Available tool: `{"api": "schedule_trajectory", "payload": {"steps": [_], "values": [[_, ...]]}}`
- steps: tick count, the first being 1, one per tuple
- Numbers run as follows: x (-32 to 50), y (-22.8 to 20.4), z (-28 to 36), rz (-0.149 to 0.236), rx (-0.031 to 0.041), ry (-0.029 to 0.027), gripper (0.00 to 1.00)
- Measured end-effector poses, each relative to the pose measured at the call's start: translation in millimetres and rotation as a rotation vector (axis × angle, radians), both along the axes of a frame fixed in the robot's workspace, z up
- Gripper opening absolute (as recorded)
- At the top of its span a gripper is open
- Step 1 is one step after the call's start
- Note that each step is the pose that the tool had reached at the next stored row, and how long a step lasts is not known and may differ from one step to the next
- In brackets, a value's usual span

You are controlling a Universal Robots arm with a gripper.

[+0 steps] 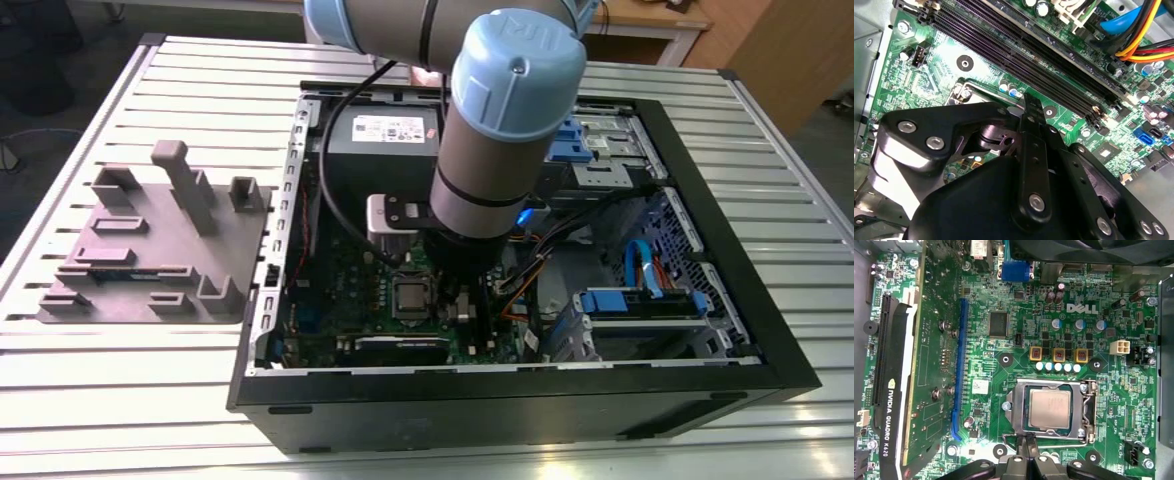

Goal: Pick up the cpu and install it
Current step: 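Install the first cpu locking lever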

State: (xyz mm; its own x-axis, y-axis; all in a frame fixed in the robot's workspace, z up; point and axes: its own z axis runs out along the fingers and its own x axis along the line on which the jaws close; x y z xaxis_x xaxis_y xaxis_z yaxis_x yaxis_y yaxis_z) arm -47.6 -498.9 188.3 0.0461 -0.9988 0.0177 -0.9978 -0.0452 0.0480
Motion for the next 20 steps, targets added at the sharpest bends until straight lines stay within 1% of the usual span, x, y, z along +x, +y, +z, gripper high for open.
{"api": "schedule_trajectory", "payload": {"steps": [2, 4, 13, 16, 20], "values": [[-0.8, 0.0, 0.0, 0.0, 0.0012, -0.0044, 0.1], [-1.1, 0.0, 0.0, 0.0, 0.0016, -0.0072, 0.1], [-2.4, -2.3, 0.0, 0.0, 0.0019, -0.0098, 0.1], [-2.5, -2.3, 2.9, 0.0, 0.0025, -0.0101, 0.1], [-2.4, -2.3, 11.7, 0.0, 0.002, -0.0099, 0.1]]}}
